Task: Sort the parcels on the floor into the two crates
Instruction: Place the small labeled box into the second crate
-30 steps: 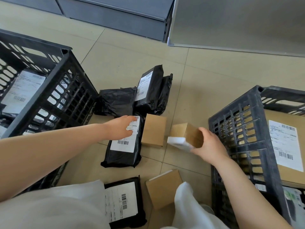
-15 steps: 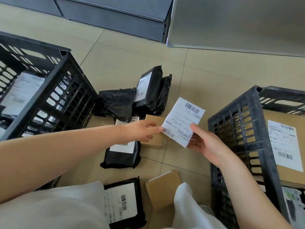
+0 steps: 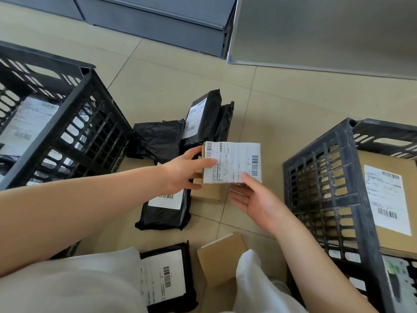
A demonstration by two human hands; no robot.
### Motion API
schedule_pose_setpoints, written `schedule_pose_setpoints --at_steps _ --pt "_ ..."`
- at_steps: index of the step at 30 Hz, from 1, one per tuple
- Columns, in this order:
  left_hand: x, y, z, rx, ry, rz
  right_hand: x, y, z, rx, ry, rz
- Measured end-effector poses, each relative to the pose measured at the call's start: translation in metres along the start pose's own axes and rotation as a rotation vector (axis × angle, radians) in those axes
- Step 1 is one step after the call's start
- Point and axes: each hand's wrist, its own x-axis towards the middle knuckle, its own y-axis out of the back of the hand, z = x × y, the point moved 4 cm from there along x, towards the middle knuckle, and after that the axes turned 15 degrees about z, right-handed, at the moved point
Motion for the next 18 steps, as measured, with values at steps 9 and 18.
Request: schedule_pose_setpoints --at_steps 9,18 --pt "-0.004 0.012 0.012 0.341 -0.162 -0.050 0.010 0.027 -0.003 -0.163 0.080 0.054" --pt "-0.007 0.007 0.023 0.348 -0.174 -0.077 -0.002 0.009 -0.003 -0.420 0.147 -0.144"
